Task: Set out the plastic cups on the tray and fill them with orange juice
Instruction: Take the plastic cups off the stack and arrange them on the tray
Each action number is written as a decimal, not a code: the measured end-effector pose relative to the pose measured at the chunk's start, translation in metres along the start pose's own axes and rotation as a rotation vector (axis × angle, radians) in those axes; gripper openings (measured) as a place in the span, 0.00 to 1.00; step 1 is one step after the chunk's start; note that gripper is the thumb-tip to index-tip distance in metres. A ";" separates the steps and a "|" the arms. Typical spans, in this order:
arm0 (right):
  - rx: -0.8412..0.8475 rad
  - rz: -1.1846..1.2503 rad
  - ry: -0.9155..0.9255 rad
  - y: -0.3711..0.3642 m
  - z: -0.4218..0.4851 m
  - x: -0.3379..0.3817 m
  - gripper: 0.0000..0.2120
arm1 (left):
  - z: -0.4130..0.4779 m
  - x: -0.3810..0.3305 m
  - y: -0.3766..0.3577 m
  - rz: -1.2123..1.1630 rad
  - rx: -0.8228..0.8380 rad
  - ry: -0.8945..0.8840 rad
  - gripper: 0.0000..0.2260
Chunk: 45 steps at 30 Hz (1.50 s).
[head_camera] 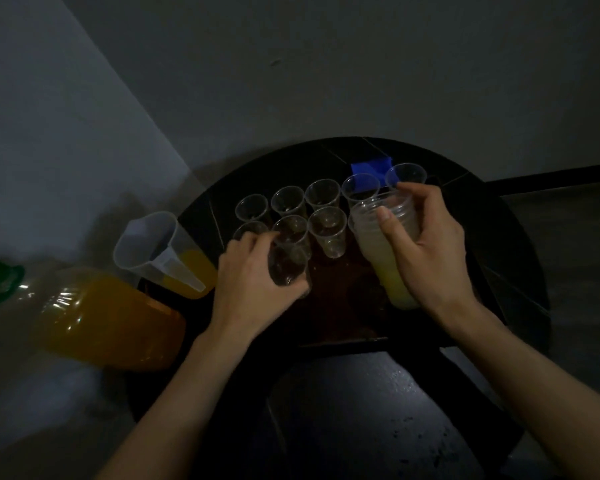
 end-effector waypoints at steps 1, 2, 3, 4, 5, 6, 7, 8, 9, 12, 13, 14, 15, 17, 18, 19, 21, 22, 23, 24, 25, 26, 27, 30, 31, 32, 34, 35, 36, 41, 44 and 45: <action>0.004 0.006 0.000 -0.001 0.000 0.000 0.31 | 0.000 0.001 -0.006 0.000 0.015 0.004 0.31; 0.008 0.015 -0.003 -0.001 -0.001 -0.001 0.30 | 0.001 0.001 -0.012 -0.003 0.036 0.008 0.32; 0.011 0.024 -0.005 -0.002 -0.001 -0.001 0.30 | 0.001 0.002 -0.017 -0.007 0.057 0.014 0.33; 0.013 0.030 -0.006 -0.002 -0.001 -0.001 0.29 | 0.002 0.002 -0.021 -0.010 0.069 0.015 0.34; 0.013 0.035 -0.008 -0.002 -0.001 -0.001 0.27 | 0.003 0.004 -0.025 -0.015 0.074 0.015 0.33; 0.013 0.041 -0.009 -0.002 -0.001 -0.001 0.24 | 0.003 0.005 -0.029 -0.022 0.070 0.009 0.32; 0.014 0.044 -0.008 -0.002 -0.001 -0.001 0.22 | 0.004 0.005 -0.031 -0.030 0.065 0.001 0.32; 0.017 0.045 -0.007 -0.003 -0.001 -0.001 0.20 | 0.004 0.006 -0.032 -0.032 0.056 -0.009 0.31; 0.024 0.046 -0.008 -0.003 -0.001 -0.001 0.19 | 0.005 0.006 -0.033 -0.032 0.050 -0.017 0.30; 0.036 0.040 -0.006 -0.004 -0.002 -0.001 0.18 | 0.006 0.008 -0.034 -0.046 0.042 -0.011 0.27; 0.035 0.034 -0.006 -0.004 -0.003 -0.001 0.19 | 0.006 0.008 -0.034 -0.051 0.034 -0.009 0.27; 0.034 0.029 -0.006 -0.005 -0.003 -0.002 0.19 | 0.006 0.008 -0.033 -0.050 0.025 -0.007 0.28; 0.035 0.026 -0.007 -0.005 -0.003 -0.002 0.18 | 0.006 0.008 -0.033 -0.044 0.015 -0.008 0.28; 0.037 0.025 -0.011 -0.005 -0.003 -0.003 0.18 | 0.005 0.007 -0.033 -0.022 0.000 -0.010 0.27; 0.039 0.023 -0.013 -0.005 -0.003 -0.003 0.19 | 0.005 0.007 -0.033 -0.011 -0.002 -0.006 0.26; 0.042 0.021 -0.017 -0.005 -0.003 -0.003 0.20 | 0.006 0.008 -0.033 -0.005 -0.002 -0.001 0.25; 0.045 0.023 -0.019 -0.005 -0.003 -0.003 0.21 | 0.006 0.009 -0.034 -0.008 0.009 0.004 0.26; 0.045 0.027 -0.020 -0.005 -0.003 -0.003 0.22 | 0.006 0.009 -0.034 -0.012 0.013 0.000 0.26; 0.047 0.028 -0.020 -0.005 -0.003 -0.003 0.23 | 0.006 0.009 -0.034 -0.009 0.014 -0.006 0.26; 0.045 0.026 -0.019 -0.005 -0.002 -0.002 0.24 | 0.006 0.009 -0.034 0.000 0.015 -0.010 0.26; 0.038 0.020 -0.016 -0.005 -0.002 -0.002 0.24 | 0.006 0.011 -0.035 0.007 0.013 -0.014 0.27; 0.029 0.013 -0.011 -0.004 -0.002 -0.002 0.24 | 0.007 0.011 -0.035 0.010 0.015 -0.011 0.27; 0.027 0.007 -0.008 -0.003 -0.002 -0.002 0.25 | 0.008 0.012 -0.035 0.006 0.015 -0.012 0.27; 0.031 0.000 -0.013 -0.003 -0.002 -0.005 0.25 | 0.009 0.010 -0.024 -0.137 -0.037 -0.007 0.22; 0.028 -0.001 -0.013 -0.002 -0.003 -0.005 0.26 | 0.011 0.009 -0.016 -0.260 -0.066 0.032 0.16; 0.030 -0.002 -0.011 -0.002 -0.003 -0.005 0.26 | 0.016 0.009 -0.006 -0.391 -0.089 0.096 0.12; 0.053 0.001 -0.010 -0.004 -0.002 -0.004 0.27 | 0.029 0.017 0.017 -0.572 -0.170 0.221 0.15; 0.066 0.005 -0.010 -0.005 -0.003 -0.004 0.28 | 0.036 0.019 0.030 -0.630 -0.203 0.253 0.18; 0.083 0.008 -0.006 -0.006 -0.003 -0.004 0.29 | 0.042 0.018 0.044 -0.680 -0.219 0.263 0.19; 0.230 -0.076 0.073 -0.016 -0.006 0.002 0.32 | 0.053 -0.019 0.072 -0.594 0.198 0.027 0.13; 0.277 -0.102 0.118 -0.022 -0.010 0.006 0.34 | 0.042 -0.047 0.058 -0.501 0.486 -0.084 0.17; 0.287 -0.097 0.126 -0.022 -0.011 0.006 0.34 | 0.039 -0.054 0.051 -0.466 0.535 -0.111 0.17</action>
Point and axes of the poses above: each hand's wrist, its own z-axis towards the middle knuckle, its own y-axis out of the back of the hand, x = y × z, the point moved 4 cm from there along z, towards the middle knuckle, and after that the axes turned 3 degrees about x, right-handed, at the moved point
